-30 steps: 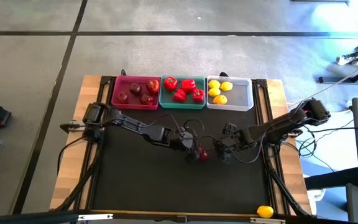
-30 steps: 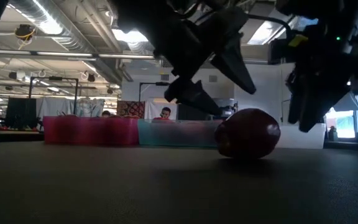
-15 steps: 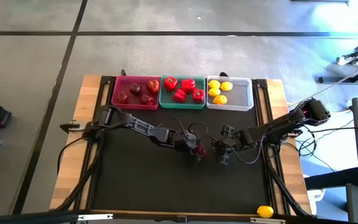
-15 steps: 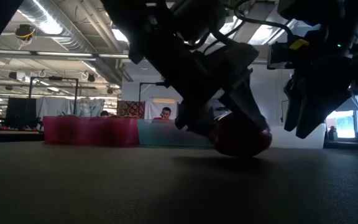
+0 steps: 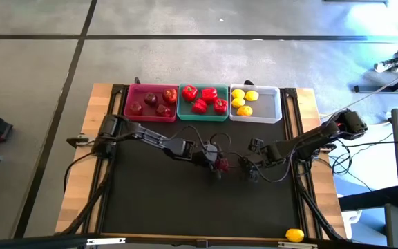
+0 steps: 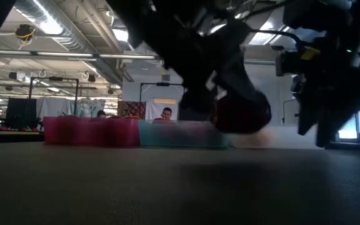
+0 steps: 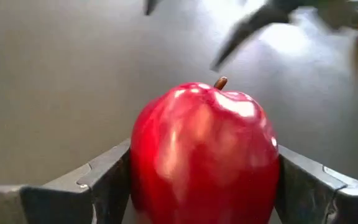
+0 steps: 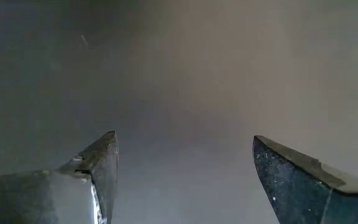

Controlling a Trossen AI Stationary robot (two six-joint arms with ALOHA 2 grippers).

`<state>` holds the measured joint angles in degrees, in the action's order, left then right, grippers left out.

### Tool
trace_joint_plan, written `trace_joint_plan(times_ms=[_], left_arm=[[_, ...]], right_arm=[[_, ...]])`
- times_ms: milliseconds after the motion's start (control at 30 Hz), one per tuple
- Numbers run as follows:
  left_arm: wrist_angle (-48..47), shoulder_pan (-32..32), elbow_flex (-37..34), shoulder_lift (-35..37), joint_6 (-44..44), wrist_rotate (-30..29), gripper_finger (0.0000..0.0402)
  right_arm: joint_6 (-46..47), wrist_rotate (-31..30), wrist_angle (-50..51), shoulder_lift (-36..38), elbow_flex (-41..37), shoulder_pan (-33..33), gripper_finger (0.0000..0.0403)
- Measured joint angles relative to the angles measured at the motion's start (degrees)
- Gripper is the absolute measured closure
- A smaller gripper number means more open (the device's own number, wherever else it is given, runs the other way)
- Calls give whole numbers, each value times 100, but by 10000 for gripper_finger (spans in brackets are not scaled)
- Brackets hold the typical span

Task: Sort produce into baskets
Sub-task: Put the apple into the pink bin

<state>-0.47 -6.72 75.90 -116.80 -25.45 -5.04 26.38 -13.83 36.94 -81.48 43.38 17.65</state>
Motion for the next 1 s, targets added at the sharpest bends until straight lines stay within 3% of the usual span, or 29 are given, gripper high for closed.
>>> trace_joint_plan(times_ms=[200,367,533,733,1000], left_arm=[[-93,-200,-4,523,625,-57,97],[90,-420,-436,811,1022,-678,99],[1317,-649,-1395,1147,908,-899,99],[3210,-679,-2496,1340,546,-1055,99],[4651,-712,-2952,1356,465,-993,99]], right_arm=[[-226,134,-47,168,-2,2,109],[-763,138,-395,349,-1,2,109],[-1037,139,-555,485,-2,-2,109],[-1411,86,-1772,528,-2,-4,109],[-1851,149,-3339,528,-2,-4,109]])
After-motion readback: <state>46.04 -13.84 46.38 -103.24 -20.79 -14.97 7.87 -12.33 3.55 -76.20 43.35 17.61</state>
